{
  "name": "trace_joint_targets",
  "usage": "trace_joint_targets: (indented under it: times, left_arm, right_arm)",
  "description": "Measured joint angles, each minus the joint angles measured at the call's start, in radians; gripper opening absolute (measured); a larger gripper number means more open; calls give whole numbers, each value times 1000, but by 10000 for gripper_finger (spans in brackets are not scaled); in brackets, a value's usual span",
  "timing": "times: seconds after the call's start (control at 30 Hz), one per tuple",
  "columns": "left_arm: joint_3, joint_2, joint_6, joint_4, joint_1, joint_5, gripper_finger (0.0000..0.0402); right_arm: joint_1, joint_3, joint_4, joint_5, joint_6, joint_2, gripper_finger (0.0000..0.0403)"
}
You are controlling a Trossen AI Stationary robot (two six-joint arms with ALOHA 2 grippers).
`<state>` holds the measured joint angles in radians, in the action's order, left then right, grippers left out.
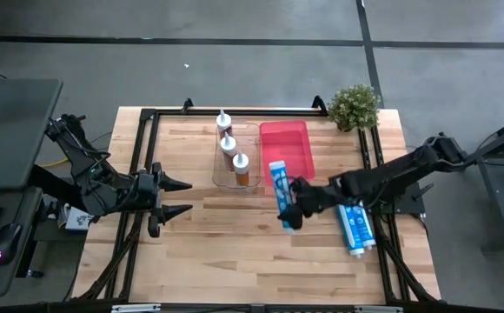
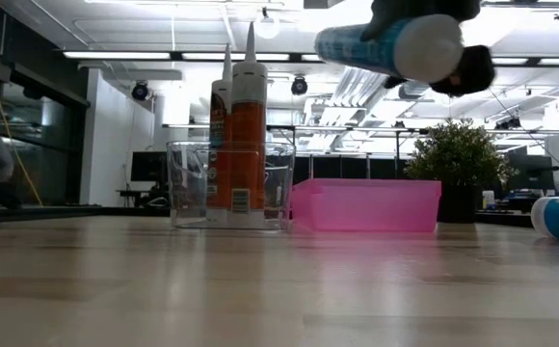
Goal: Pick & place silicon tubes, Sealant and Lysol wipes
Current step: Put the bottom blue sealant into the red bin
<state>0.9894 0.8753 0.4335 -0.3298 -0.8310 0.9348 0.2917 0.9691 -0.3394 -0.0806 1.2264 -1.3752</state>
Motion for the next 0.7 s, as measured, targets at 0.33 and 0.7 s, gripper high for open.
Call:
trace_joint_targets:
  times: [0.33,0.7]
  left_arm:
    - [0,0,-5,-1,0,1,259]
    - [0,0,-9,-2,0,3,259]
  right_arm:
    - [-315,1,-69,228,-151,34,211]
    - [-623,0,-34,305,-233,10,211]
